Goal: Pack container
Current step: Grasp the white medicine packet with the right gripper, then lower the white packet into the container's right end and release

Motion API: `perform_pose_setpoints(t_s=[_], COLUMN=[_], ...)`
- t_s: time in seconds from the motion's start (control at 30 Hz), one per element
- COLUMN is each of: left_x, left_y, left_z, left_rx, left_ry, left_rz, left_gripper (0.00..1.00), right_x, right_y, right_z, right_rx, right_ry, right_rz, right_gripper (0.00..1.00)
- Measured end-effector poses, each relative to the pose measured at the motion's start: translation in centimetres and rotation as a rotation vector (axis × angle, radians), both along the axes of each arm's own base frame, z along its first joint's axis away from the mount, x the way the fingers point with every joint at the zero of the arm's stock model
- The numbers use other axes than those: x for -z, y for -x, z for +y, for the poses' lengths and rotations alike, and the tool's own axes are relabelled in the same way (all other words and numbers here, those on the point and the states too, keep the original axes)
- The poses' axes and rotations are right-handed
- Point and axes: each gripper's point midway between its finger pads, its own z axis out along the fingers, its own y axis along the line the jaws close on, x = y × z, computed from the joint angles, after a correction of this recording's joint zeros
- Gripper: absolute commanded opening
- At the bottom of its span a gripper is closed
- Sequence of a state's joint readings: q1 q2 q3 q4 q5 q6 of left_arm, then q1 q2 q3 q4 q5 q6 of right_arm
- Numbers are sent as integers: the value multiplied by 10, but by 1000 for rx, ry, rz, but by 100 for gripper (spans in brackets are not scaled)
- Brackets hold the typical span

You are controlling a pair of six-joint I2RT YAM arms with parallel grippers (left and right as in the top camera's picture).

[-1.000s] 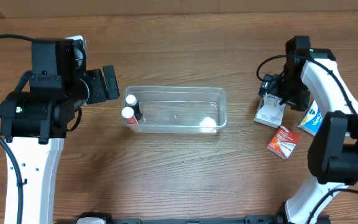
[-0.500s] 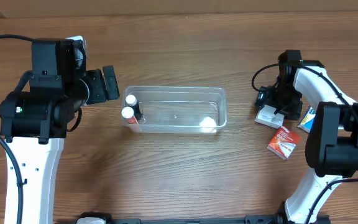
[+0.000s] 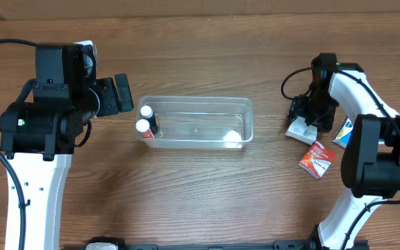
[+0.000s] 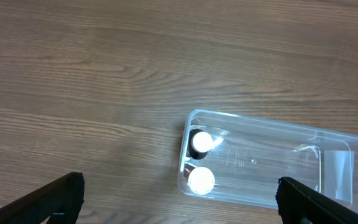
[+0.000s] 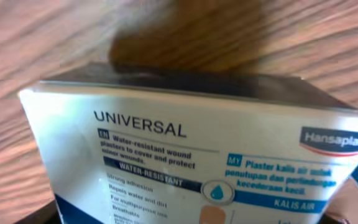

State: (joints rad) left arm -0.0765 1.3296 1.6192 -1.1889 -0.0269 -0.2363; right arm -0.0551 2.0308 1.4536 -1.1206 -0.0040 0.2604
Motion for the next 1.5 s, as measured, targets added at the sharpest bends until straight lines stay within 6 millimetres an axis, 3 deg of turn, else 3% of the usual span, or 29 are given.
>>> perform_pose_setpoints(t_s=[0.07, 0.2, 0.3, 0.4, 0.5, 0.6, 0.87, 0.97, 1.17, 1.27, 1.5], left_x=[0, 0, 0, 0, 0, 0, 1, 1, 1, 1, 1], left_y=[0, 0, 0, 0, 0, 0, 1, 1, 1, 1, 1], left_z=[0, 0, 0, 0, 0, 0, 0, 0, 0, 0, 0], left_rx=[0, 0, 0, 0, 0, 0, 0, 0, 0, 0, 0], left_ry=[0, 0, 0, 0, 0, 0, 0, 0, 0, 0, 0], left_rz=[0, 0, 0, 1, 1, 1, 3, 4, 3, 3, 3], left_gripper=[100, 100, 100, 100, 100, 100, 100, 100, 100, 100, 100], right_x=[-23, -105, -171, -200, -192, -170, -92, -76, -70, -70, -70], right_y=[-7, -20, -9, 10, 17, 18, 15, 15, 14, 13, 13], right_z=[9, 52, 104, 150, 186, 203, 216, 216, 217, 217, 217], right_rx=[-25, -141, -273, -386, -457, -476, -482, -481, -481, -479, -477], right_ry=[2, -4, -45, -95, -126, -135, -99, -90, -87, -87, -88], right_rz=[-36, -253, -439, -516, -511, -480, -315, -279, -268, -269, -269], right_gripper=[75, 75, 75, 76, 76, 76, 76, 76, 77, 85, 86])
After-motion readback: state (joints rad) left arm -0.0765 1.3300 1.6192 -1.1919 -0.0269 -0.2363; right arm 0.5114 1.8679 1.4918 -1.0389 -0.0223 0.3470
